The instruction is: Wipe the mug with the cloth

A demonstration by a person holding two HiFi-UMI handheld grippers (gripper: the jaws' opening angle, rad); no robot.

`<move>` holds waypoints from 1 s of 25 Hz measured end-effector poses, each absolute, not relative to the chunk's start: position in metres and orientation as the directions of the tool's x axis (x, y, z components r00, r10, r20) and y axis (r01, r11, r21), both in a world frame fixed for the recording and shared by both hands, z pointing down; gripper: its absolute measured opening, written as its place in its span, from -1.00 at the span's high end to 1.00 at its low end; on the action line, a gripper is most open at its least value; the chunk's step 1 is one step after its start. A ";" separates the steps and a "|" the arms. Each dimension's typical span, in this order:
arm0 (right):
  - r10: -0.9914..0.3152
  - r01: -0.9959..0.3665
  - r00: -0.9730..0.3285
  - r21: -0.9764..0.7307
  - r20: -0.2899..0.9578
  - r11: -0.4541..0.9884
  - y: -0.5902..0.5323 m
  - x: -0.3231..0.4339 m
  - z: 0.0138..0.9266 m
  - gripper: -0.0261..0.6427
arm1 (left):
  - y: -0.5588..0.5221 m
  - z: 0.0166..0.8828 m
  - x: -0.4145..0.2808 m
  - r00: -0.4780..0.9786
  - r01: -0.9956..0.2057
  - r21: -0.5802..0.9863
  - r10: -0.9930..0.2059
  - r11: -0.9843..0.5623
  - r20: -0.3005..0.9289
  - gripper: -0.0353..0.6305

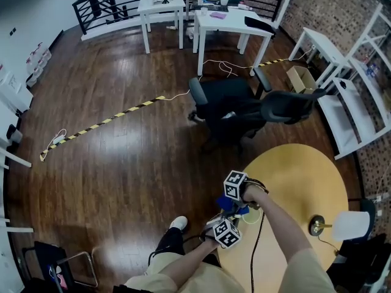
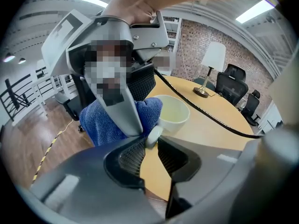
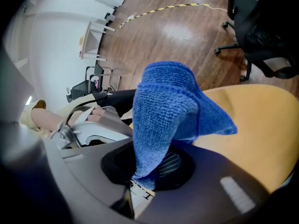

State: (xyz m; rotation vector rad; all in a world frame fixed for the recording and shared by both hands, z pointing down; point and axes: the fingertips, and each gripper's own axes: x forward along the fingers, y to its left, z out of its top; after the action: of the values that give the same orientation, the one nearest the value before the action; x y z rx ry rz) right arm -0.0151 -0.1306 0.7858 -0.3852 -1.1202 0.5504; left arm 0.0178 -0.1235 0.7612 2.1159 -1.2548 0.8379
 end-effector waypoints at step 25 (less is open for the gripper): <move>0.550 -0.348 0.227 -0.460 0.804 0.817 -0.169 0.037 0.799 0.73 | -0.129 0.762 0.014 0.351 -0.913 0.134 -0.574 -0.386 0.739 0.83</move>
State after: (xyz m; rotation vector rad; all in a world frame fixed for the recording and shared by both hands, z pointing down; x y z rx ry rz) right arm 0.0368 -0.1690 0.7994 -0.1976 -1.1914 0.6240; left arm 0.0136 -0.1289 0.7621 2.0790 -1.2902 0.8218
